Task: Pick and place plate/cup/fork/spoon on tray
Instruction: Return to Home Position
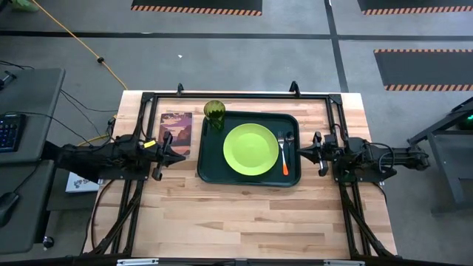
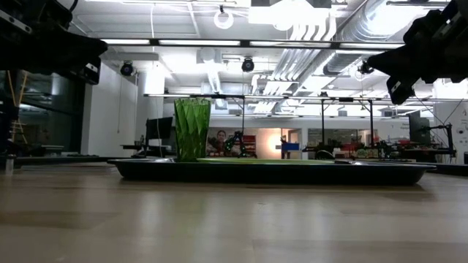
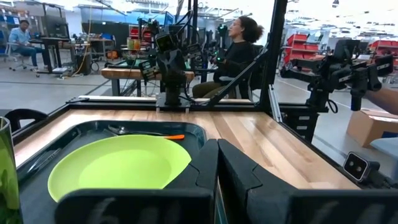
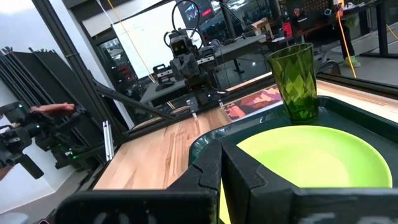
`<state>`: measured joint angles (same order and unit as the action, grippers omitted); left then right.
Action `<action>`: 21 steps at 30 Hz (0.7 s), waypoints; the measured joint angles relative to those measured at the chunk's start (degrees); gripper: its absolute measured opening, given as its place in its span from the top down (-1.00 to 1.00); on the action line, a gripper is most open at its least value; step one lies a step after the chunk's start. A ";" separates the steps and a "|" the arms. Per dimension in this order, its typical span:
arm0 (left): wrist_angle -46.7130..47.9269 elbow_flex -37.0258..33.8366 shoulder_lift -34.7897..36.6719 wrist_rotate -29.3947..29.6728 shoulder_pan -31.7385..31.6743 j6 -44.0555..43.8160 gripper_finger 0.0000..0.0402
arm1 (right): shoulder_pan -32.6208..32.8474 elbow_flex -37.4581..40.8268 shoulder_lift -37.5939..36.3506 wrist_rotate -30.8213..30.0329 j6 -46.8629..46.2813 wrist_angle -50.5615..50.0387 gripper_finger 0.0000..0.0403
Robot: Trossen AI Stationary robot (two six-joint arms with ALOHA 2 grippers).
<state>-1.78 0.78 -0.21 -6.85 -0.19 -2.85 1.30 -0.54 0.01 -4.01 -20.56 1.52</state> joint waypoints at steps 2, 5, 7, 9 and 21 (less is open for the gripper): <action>-0.11 -0.02 0.00 0.00 -0.02 0.00 1.00 | 0.00 0.00 0.00 0.00 0.00 0.00 1.00; -0.09 -0.02 0.00 0.00 -0.07 0.02 1.00 | 0.00 0.00 0.00 0.00 0.01 0.00 1.00; -0.19 -0.04 0.00 0.00 -0.07 0.02 1.00 | 0.00 0.00 0.01 0.00 0.00 0.00 1.00; -0.16 -0.03 -0.39 0.00 -0.07 0.02 1.00 | 0.00 0.00 0.30 -0.02 0.02 0.00 1.00; 0.00 -0.09 -0.63 0.00 -0.07 0.02 1.00 | 0.00 0.02 0.42 0.00 0.02 0.00 1.00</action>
